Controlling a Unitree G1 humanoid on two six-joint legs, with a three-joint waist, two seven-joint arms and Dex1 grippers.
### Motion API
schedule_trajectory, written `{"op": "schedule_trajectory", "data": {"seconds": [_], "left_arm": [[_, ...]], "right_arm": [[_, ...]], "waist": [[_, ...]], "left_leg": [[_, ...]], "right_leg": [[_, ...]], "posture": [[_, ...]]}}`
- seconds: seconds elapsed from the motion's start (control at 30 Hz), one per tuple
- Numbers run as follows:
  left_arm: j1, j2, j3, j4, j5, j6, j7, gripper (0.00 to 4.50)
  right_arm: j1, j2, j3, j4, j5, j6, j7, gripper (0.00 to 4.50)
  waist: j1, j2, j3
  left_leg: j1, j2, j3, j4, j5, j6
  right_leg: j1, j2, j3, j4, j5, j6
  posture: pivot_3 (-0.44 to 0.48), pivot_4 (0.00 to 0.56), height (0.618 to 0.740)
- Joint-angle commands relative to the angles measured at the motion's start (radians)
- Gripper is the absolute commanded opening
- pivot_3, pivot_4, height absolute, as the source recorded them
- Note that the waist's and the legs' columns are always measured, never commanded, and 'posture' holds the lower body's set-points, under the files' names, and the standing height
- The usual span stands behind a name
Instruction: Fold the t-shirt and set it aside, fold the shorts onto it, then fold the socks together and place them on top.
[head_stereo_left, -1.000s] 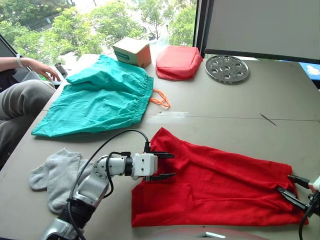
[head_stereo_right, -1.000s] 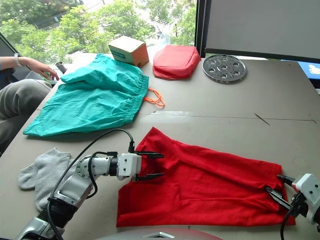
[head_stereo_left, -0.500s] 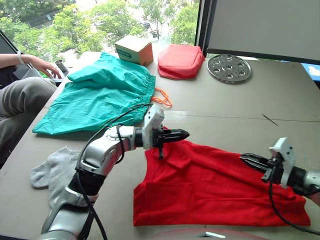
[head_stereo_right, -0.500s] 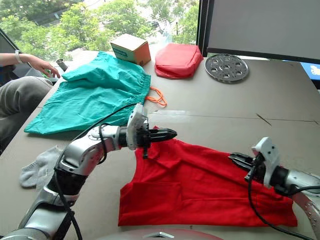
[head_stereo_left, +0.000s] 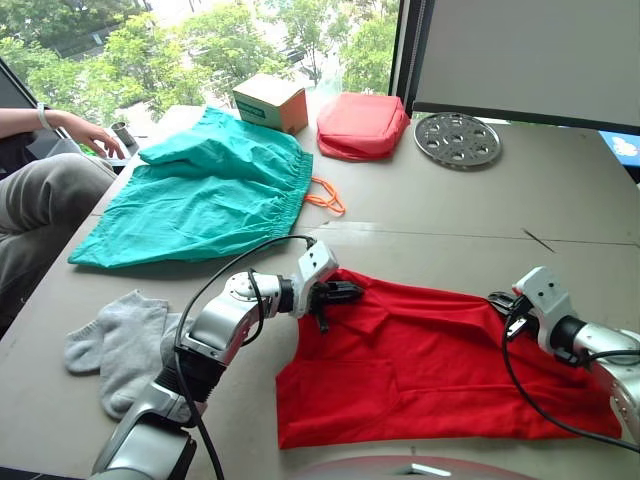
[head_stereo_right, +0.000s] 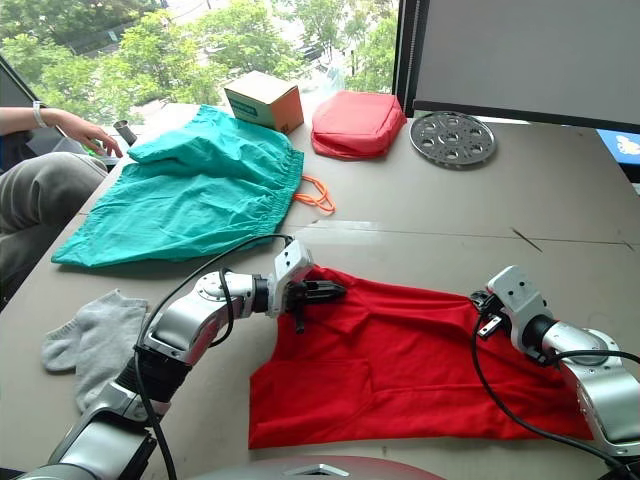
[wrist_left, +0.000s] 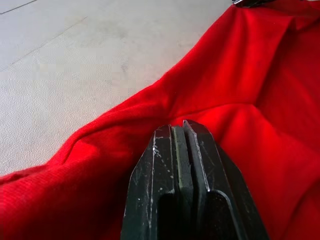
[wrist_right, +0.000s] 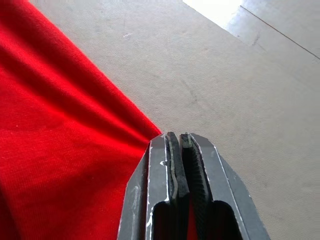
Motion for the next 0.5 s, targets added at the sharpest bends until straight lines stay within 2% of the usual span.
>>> {"op": "schedule_trajectory", "data": {"seconds": [0.03,0.13,0.27,0.37,0.5], "left_arm": [[0.011,-0.004,0.025,0.007,0.021,0.007,0.012,0.29],[0.013,-0.011,0.032,0.012,0.030,0.000,0.014,0.29],[0.024,-0.016,0.040,0.005,0.038,-0.001,0.014,0.29],[0.032,-0.019,0.042,-0.001,0.042,-0.002,0.014,0.29],[0.044,-0.019,0.035,-0.014,0.050,-0.003,0.016,0.29]], "right_arm": [[0.084,-0.020,-0.201,-0.082,0.144,0.056,0.092,0.25],[0.169,-0.065,-0.315,-0.087,0.166,0.082,0.152,0.25],[0.249,-0.120,-0.381,-0.075,0.171,0.165,0.188,0.25],[0.260,-0.133,-0.335,-0.049,0.137,0.201,0.171,0.25],[0.173,-0.111,-0.233,0.034,0.045,0.190,0.082,0.25]], "waist": [[0.004,0.002,0.000],[0.000,0.003,-0.001],[-0.002,0.003,-0.001],[-0.005,0.003,-0.001],[-0.010,0.001,-0.002]], "left_leg": [[0.000,-0.001,0.000,0.000,0.000,0.000],[0.001,-0.001,-0.001,-0.002,0.000,0.005],[0.001,-0.001,-0.001,-0.003,0.001,0.006],[0.002,0.000,-0.001,-0.002,-0.001,0.002],[0.002,0.000,0.000,-0.001,-0.002,0.002]], "right_leg": [[0.000,0.000,0.000,0.000,0.000,0.001],[0.000,0.001,0.000,0.002,0.001,0.001],[0.000,0.003,0.000,0.002,0.001,0.001],[0.000,0.003,0.000,0.002,0.001,0.001],[0.000,0.002,0.000,0.001,0.001,0.001]], "posture": [[0.000,0.150,0.739],[0.000,0.150,0.739],[0.000,0.150,0.739],[0.000,0.150,0.739],[0.000,0.150,0.739]]}}
